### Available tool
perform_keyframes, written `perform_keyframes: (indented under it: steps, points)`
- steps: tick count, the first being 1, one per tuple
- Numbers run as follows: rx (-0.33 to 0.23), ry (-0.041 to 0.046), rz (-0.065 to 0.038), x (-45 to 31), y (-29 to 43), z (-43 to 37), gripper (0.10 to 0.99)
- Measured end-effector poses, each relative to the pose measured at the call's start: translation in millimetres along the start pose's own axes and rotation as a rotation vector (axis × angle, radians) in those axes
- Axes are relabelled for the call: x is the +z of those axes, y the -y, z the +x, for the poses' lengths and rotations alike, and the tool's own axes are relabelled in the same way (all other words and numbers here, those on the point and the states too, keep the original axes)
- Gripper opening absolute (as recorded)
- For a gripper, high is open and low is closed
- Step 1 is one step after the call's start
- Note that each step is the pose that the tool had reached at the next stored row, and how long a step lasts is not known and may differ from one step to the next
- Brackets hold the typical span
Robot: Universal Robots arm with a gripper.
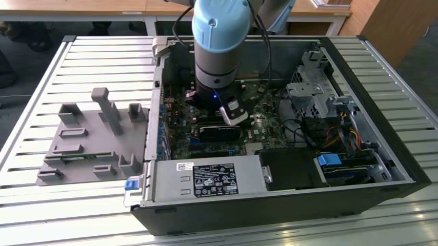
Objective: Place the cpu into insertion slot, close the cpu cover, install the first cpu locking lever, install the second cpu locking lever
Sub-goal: 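Install the second cpu locking lever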
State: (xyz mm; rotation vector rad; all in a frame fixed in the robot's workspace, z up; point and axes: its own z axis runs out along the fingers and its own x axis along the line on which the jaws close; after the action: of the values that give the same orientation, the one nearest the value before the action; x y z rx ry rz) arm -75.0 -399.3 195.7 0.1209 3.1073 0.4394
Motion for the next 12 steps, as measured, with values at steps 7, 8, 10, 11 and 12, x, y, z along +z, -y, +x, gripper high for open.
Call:
perform_keyframes:
  steps: [7,8,10,11,12]
  points:
    - [0.0,-0.0015,-0.02,3.1,-0.2,1.2,0.106]
    - [0.0,-0.0017,-0.023,3.6,-0.2,1.6,0.106]
    - [0.0,-0.002,-0.027,5.1,-0.2,2.4,0.106]
    - [0.0,-0.0022,-0.029,5.8,-0.1,2.8,0.106]
    - [0.0,-0.0024,-0.031,6.5,0.1,3.3,0.106]
